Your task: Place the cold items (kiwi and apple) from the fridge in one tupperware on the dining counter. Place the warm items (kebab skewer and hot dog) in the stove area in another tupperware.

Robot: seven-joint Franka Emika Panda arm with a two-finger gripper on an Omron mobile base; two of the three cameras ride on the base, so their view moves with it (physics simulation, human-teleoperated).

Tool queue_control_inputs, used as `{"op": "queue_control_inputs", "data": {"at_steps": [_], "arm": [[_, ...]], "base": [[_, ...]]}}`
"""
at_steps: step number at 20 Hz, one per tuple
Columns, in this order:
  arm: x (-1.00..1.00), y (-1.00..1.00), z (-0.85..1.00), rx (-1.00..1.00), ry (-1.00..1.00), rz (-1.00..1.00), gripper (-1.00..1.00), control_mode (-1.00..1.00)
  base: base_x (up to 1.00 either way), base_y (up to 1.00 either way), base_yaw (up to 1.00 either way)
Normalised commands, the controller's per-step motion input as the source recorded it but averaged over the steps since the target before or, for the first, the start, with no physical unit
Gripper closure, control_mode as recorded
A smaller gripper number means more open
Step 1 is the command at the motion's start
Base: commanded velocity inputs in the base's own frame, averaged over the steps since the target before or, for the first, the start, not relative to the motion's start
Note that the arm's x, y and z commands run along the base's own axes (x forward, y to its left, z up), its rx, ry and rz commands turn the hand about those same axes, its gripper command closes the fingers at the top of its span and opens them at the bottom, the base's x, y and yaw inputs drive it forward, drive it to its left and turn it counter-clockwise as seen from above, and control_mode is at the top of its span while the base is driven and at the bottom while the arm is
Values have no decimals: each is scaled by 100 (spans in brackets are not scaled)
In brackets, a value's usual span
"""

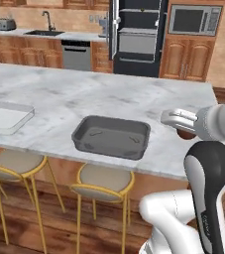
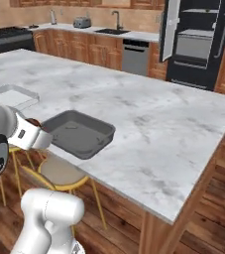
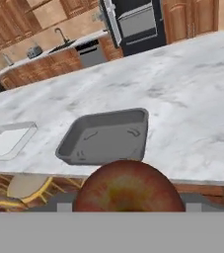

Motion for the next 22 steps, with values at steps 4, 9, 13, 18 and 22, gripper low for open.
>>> {"op": "queue_control_inputs", "data": {"at_steps": [4,9,13,18,22], "arm": [[0,0,0,0,0,0,100,100],[20,4,-1,0,20,-5,100,-100],[88,3,-17,0,100,-3,100,-100],[48,-5,-54,3,69,32,100,-100],[30,-13,-69,11,4,47,100,-100]], "base": [[58,99,-54],[66,48,-32],[0,0,0],[0,0,0],[0,0,0]]}}
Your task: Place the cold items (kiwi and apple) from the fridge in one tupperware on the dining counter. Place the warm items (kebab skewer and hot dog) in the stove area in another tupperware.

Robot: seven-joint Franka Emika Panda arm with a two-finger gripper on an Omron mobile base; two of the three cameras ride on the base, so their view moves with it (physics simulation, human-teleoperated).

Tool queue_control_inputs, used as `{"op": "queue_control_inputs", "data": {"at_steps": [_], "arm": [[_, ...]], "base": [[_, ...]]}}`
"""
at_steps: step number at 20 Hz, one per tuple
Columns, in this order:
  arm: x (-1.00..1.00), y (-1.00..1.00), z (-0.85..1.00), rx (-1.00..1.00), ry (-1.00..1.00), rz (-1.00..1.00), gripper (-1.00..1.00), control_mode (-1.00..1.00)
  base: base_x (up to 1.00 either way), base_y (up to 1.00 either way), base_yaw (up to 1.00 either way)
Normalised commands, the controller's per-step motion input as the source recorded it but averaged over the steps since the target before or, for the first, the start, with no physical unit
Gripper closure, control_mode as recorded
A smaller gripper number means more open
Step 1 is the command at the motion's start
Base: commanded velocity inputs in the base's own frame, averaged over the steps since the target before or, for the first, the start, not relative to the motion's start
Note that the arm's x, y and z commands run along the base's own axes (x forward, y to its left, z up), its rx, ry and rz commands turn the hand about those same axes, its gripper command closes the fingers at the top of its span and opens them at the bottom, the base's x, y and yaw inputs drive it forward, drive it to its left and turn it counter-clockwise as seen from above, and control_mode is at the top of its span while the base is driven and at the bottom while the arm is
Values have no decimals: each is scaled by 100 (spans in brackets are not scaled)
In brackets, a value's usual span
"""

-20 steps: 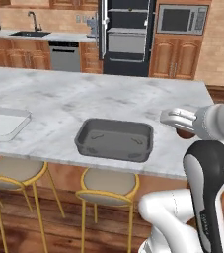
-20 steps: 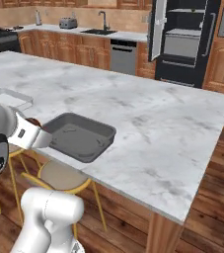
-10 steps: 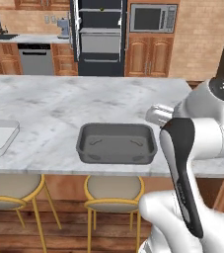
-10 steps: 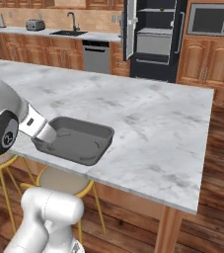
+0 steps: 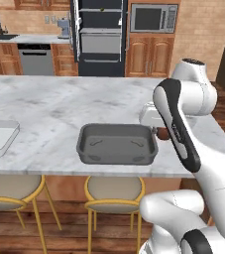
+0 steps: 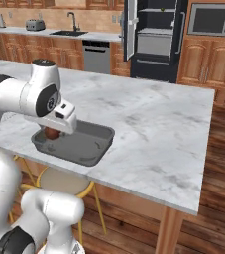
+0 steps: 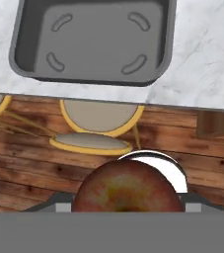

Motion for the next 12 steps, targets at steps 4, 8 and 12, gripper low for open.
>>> {"op": "queue_control_inputs", "data": {"at_steps": [4,8,12], "arm": [[38,2,-75,-3,-2,27,100,-100],[65,14,-48,-17,13,0,100,-100],[75,20,-35,-1,29,0,100,-100]], "base": [[0,0,0],[0,0,0],[0,0,0]]}}
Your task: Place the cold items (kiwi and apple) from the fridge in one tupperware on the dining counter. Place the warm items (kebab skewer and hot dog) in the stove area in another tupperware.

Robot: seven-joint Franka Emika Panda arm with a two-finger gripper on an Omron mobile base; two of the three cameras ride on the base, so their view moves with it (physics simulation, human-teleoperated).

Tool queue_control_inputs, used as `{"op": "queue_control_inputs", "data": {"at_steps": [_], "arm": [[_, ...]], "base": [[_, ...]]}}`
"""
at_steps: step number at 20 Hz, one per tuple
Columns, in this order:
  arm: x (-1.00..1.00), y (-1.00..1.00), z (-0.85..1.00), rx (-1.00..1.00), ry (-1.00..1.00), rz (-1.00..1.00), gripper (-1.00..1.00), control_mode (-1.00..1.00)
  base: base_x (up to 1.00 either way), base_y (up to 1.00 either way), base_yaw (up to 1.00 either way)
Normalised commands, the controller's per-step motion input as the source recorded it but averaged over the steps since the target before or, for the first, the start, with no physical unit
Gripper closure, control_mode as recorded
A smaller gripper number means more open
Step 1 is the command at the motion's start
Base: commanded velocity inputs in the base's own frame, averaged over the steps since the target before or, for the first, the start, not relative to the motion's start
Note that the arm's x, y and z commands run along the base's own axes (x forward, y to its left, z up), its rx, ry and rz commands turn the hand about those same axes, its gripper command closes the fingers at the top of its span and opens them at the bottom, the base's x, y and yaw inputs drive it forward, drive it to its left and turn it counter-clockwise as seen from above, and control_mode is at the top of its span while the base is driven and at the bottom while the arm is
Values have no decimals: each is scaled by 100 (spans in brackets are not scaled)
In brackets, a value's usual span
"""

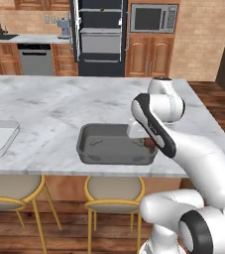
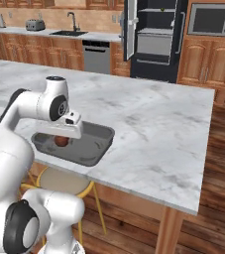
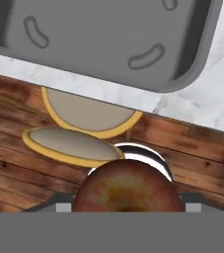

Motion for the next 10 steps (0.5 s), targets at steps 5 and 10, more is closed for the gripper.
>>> {"op": "queue_control_inputs", "data": {"at_steps": [5,10], "arm": [[77,11,-46,0,25,0,100,-100],[68,8,-59,-6,0,0,100,-100]], "base": [[0,0,0],[0,0,0]]}}
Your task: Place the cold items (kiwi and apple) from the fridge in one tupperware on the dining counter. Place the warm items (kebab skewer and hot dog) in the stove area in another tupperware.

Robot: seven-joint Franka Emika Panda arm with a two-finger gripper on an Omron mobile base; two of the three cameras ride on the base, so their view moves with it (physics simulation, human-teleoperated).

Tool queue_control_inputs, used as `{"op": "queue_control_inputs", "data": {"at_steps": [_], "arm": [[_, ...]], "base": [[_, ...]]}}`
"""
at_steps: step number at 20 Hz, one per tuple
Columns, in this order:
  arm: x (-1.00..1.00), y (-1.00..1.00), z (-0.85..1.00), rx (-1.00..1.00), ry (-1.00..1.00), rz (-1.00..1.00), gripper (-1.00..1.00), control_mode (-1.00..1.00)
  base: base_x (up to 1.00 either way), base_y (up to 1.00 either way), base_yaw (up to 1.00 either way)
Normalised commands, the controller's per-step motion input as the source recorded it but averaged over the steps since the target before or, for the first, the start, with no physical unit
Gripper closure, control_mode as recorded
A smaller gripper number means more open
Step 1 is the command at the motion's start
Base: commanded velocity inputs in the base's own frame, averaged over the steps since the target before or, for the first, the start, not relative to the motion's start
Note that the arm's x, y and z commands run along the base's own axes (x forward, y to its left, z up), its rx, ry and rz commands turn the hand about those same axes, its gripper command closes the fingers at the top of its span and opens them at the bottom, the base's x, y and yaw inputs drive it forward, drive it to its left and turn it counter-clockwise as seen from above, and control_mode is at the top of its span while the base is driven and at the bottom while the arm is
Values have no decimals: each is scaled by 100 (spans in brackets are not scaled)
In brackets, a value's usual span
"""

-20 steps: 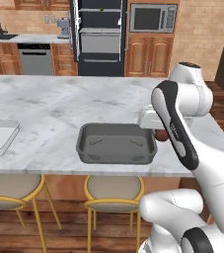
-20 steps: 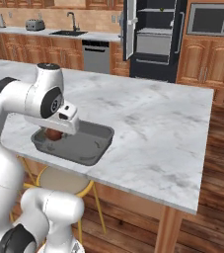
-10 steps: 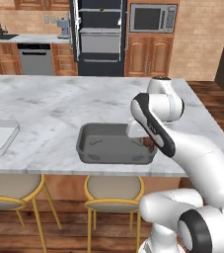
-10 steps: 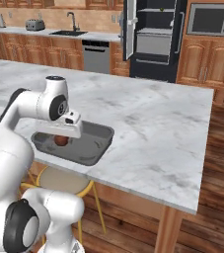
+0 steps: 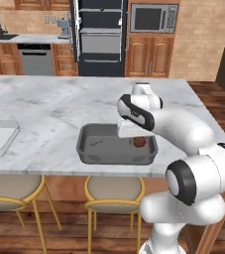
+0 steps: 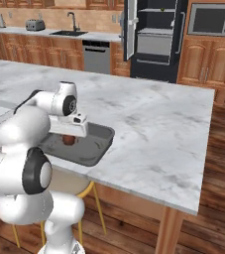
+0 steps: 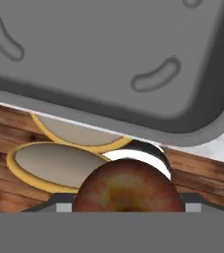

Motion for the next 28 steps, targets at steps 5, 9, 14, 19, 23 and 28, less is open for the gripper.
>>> {"op": "queue_control_inputs", "data": {"at_steps": [5,9,14,19,23,28], "arm": [[63,7,-63,-12,0,0,100,-100],[70,0,-42,0,2,0,100,-100],[72,0,-41,0,5,0,100,-100],[72,0,-41,0,8,0,100,-100],[66,1,-48,0,8,0,100,-100],[46,9,-48,0,9,0,100,-100]], "base": [[0,0,0],[0,0,0],[0,0,0],[0,0,0],[0,0,0],[0,0,0]]}}
